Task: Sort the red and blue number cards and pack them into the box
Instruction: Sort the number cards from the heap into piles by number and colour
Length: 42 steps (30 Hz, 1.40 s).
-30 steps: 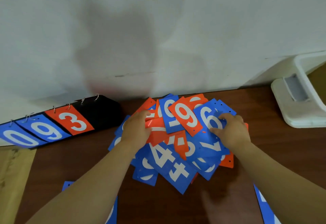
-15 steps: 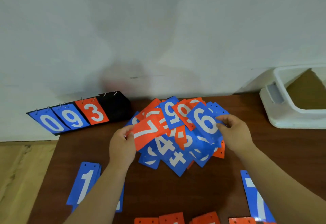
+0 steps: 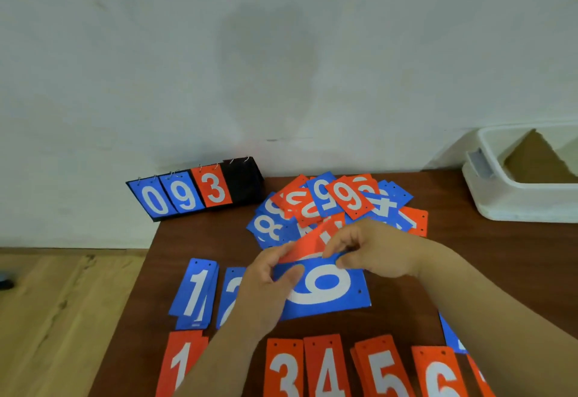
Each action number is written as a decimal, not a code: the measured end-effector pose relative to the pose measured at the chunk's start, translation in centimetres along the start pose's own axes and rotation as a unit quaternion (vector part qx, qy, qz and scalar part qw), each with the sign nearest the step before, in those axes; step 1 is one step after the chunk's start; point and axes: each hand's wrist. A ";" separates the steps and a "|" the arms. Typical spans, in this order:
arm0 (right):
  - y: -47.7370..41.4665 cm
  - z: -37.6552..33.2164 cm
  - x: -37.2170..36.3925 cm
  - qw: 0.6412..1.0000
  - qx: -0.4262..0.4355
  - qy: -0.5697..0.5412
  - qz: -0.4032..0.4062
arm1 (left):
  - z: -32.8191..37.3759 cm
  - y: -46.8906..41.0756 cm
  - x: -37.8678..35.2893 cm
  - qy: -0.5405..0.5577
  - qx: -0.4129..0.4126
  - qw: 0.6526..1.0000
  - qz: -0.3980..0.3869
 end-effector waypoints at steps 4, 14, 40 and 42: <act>0.2 -2.0 -2.9 0.993 -0.006 -0.040 0.109 | -0.8 1.9 1.7 0.017 0.009 0.999 0.042; 0.0 -9.1 -19.3 0.853 -0.114 -0.459 0.220 | -5.0 4.5 9.3 0.160 0.081 0.967 0.183; 10.8 2.7 -13.5 0.830 -0.188 -0.285 0.441 | -1.7 4.5 -4.6 0.048 0.006 0.980 -0.194; 12.6 6.2 -11.4 0.821 -0.201 -0.283 0.454 | -1.1 4.3 -8.0 0.028 -0.002 0.985 -0.172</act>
Point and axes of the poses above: each hand's wrist, its own y-axis away from the middle knuckle, its own x-axis out of the back of the hand, z = x × y, and after that the axes turned 3 degrees about z, right-handed
